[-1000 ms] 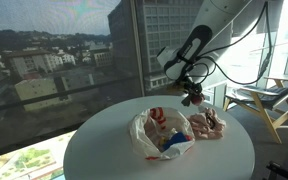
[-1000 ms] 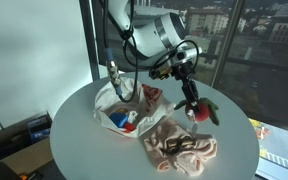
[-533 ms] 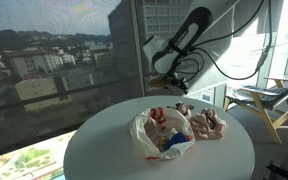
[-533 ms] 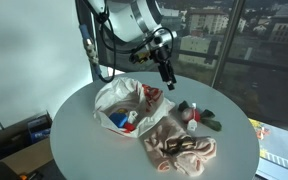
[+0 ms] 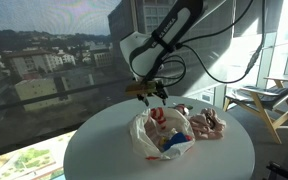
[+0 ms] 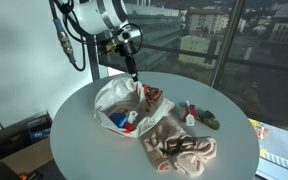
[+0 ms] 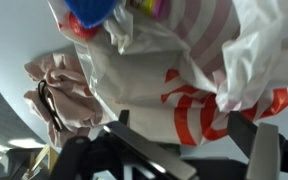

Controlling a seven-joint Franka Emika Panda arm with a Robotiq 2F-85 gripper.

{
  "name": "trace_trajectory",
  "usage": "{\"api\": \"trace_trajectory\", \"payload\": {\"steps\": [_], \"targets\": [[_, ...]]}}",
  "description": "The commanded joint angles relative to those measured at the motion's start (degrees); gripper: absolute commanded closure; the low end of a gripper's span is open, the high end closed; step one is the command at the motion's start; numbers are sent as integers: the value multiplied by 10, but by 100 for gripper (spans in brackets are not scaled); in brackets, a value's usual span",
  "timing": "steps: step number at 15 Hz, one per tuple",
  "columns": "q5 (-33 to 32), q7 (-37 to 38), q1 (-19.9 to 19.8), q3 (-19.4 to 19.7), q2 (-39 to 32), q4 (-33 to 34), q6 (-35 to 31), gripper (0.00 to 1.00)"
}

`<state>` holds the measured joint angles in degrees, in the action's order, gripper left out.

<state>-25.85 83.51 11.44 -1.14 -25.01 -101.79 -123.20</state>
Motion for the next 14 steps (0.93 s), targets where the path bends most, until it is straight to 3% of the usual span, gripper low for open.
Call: {"api": "trace_trajectory", "payload": {"steps": [1, 6, 10, 14], "targets": [[43, -87, 7, -27, 52, -72, -34, 0], [135, -246, 0, -58, 83, -136, -13, 0], [164, -318, 1, -52, 76, -172, -19, 0], [115, -367, 11, -28, 42, -188, -96, 0]]}}
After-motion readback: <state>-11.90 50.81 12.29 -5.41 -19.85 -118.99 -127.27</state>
